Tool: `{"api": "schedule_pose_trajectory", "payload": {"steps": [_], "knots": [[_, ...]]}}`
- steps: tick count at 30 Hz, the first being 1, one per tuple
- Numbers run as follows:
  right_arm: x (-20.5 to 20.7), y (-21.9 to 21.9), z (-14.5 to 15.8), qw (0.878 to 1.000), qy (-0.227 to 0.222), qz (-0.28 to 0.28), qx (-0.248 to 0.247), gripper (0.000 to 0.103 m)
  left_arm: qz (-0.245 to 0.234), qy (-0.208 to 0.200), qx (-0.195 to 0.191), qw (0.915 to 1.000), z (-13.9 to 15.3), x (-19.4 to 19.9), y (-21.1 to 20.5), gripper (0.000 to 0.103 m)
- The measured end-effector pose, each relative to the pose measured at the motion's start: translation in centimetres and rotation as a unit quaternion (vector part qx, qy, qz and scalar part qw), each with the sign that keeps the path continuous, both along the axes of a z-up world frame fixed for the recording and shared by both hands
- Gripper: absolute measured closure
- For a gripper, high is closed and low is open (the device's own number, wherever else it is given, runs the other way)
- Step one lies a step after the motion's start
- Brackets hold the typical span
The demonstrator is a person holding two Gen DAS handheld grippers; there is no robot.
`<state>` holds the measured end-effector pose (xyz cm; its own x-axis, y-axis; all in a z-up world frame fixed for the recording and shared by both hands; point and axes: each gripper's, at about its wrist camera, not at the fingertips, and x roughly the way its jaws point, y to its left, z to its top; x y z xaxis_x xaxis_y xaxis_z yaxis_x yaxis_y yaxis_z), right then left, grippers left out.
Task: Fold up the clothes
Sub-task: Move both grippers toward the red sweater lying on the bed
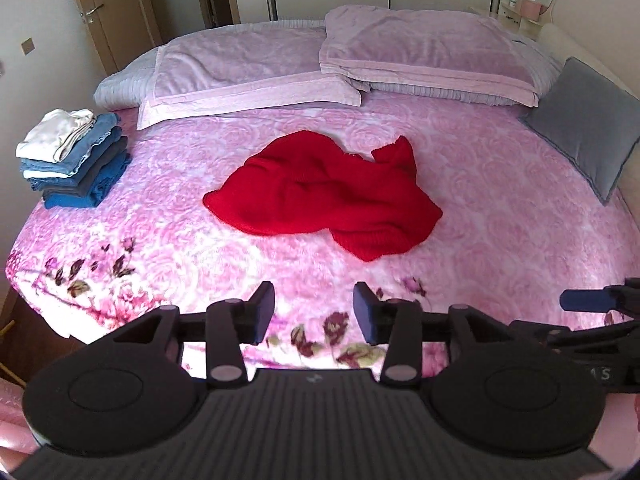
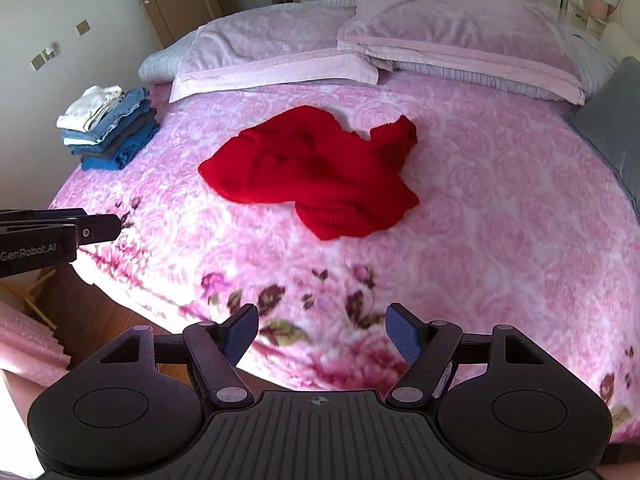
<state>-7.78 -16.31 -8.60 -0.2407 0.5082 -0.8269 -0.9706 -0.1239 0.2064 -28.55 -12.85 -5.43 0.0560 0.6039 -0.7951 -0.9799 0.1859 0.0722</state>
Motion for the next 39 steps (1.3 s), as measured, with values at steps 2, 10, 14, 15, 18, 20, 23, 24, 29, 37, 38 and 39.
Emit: {"api": "schedule_pose_trajectory", "payload": {"steps": [2,10,14,15,18,20,23,24,29,37,38,39], "knots": [[-0.1,-0.9,0.1,1.000,0.001,0.001,0.001,0.030,0.001,0.002,0.000,1.0000,0.1,-0.1,-1.0,0.064],[-0.5,-3.0,0.7,1.000,0.000,0.002,0.014,0.030,0.006,-0.003,0.010,0.9999,0.4,-1.1,-2.4,0.062],[-0.6,-2.6,0.8,1.000,-0.004,-0.003,0.023,0.030,0.008,-0.006,0.012,0.9999,0.2,-2.1,-1.9,0.062],[-0.7,-2.4,0.8,1.000,-0.004,-0.005,0.025,0.030,0.008,-0.006,0.012,0.9999,0.1,-2.4,-1.6,0.062],[-1.0,-1.4,0.7,1.000,-0.005,-0.013,0.028,0.030,0.008,-0.009,0.010,0.9999,-0.4,-3.6,-0.3,0.062],[-1.3,-0.4,0.6,0.999,-0.005,-0.017,0.027,0.030,0.007,-0.011,0.009,0.9999,-0.7,-4.4,0.8,0.062],[-1.9,1.2,0.1,0.999,-0.004,-0.025,0.024,0.030,-0.003,-0.009,0.002,1.0000,-1.4,-5.4,3.0,0.062],[-2.1,1.8,0.0,0.999,-0.004,-0.028,0.022,0.030,-0.007,-0.009,-0.001,0.9999,-1.7,-5.7,3.8,0.062],[-3.1,5.1,-0.6,0.998,-0.002,-0.055,0.017,0.030,-0.037,-0.006,-0.002,0.9993,-2.2,-6.8,8.5,0.062],[-4.3,9.3,-1.0,0.994,-0.002,-0.111,0.003,0.030,-0.087,-0.007,-0.012,0.9961,-2.9,-8.3,14.4,0.062],[-4.3,9.6,-1.2,0.993,-0.002,-0.119,0.001,0.030,-0.093,-0.008,-0.015,0.9956,-3.2,-8.5,14.9,0.062],[-4.4,9.9,-1.4,0.992,-0.003,-0.126,-0.002,0.030,-0.098,-0.008,-0.018,0.9950,-3.5,-8.7,15.4,0.062]]}}
